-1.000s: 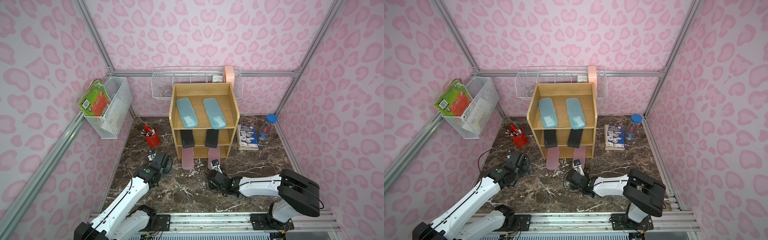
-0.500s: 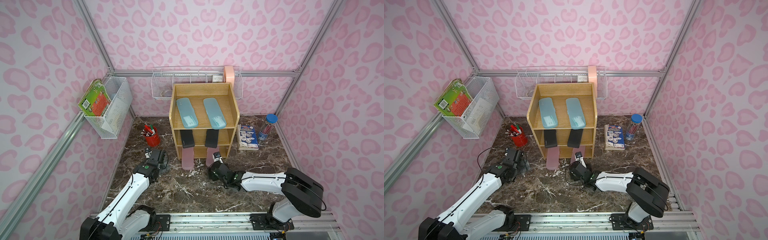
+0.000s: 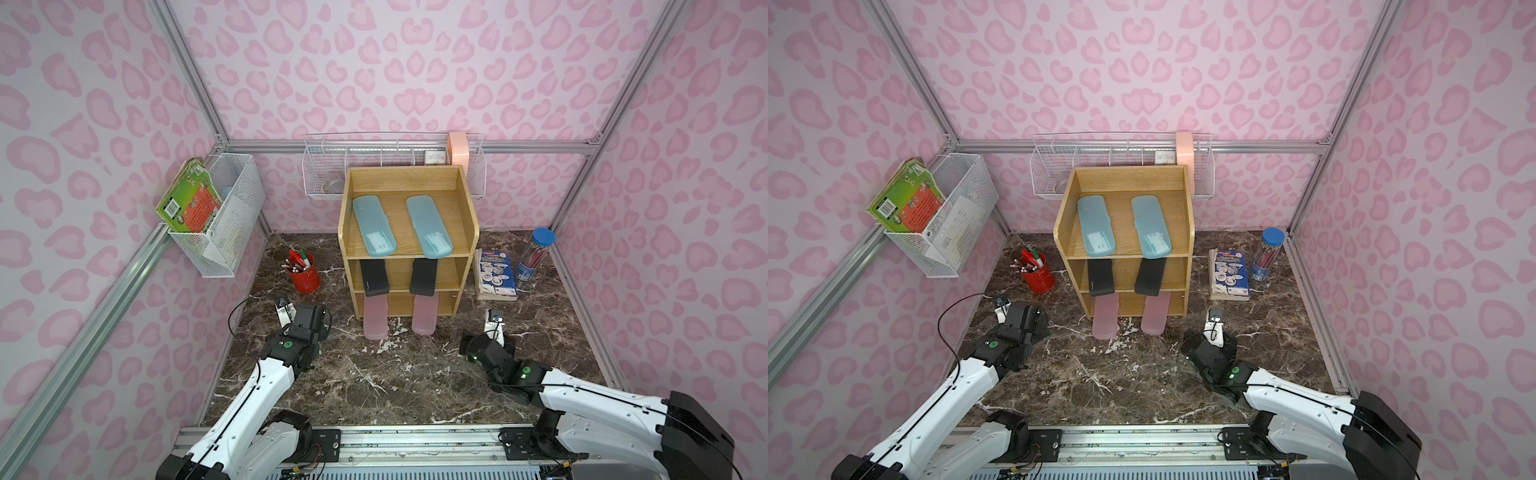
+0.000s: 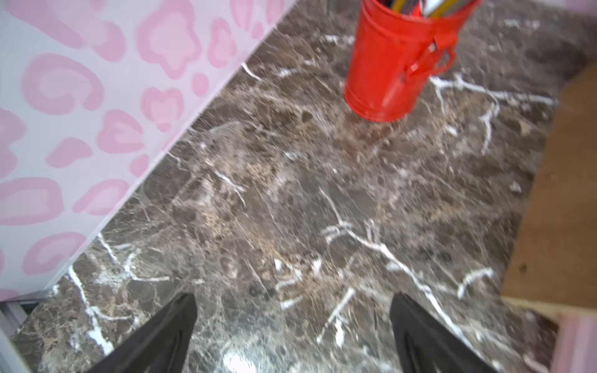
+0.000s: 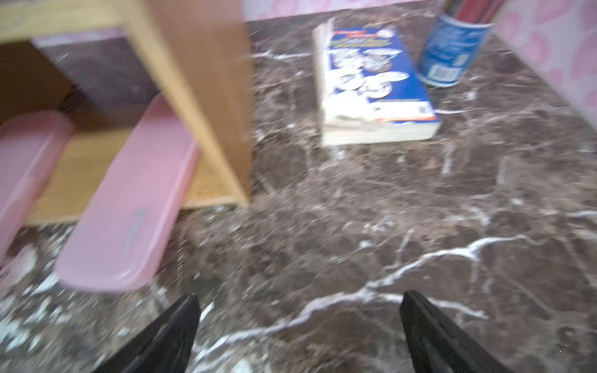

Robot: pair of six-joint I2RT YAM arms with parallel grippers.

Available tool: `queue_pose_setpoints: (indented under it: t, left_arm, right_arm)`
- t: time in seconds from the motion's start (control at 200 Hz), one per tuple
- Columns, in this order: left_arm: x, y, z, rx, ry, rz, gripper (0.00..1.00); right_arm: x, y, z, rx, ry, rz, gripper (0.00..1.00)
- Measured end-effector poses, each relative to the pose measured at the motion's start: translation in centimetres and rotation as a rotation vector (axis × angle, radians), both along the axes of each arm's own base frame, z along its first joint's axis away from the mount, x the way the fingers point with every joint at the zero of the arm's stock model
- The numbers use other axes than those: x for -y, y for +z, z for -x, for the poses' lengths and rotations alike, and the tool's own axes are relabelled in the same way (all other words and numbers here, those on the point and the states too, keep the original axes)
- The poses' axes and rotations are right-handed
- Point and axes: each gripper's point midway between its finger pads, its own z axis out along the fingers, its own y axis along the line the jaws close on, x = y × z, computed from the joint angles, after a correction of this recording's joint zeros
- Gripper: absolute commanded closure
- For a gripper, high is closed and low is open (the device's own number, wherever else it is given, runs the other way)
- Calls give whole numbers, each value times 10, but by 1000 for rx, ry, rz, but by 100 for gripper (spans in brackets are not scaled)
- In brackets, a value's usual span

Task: Place the pencil cases on the shelf according to color
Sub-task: Reset both arms

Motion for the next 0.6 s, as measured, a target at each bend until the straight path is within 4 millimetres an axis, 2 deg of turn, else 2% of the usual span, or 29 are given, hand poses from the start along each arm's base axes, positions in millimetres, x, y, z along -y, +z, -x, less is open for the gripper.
queue_pose_setpoints:
  t: [0.1, 0.185, 0.26, 0.365, 0.46, 0.6]
  left_arm:
    - [-9, -1, -6, 15, 38, -65, 2]
    - [-14, 5, -19, 26, 70, -127, 2]
    - [-18, 1, -30, 19, 79, -188, 2]
    - [-21, -17, -37, -1, 69, -258, 2]
    - [-22, -32, -38, 16, 53, -295, 2]
    - [-20, -33, -46, 104, 6, -322, 2]
  right_arm:
    - [55, 9, -19, 69, -122, -5, 0]
    - [89, 17, -28, 133, -169, -14, 0]
    - [113, 24, -34, 177, -203, 7, 0]
    - [141, 25, -45, 192, -249, 54, 0]
    - [149, 9, -55, 159, -240, 79, 0]
    - [153, -18, -60, 133, -221, 155, 0]
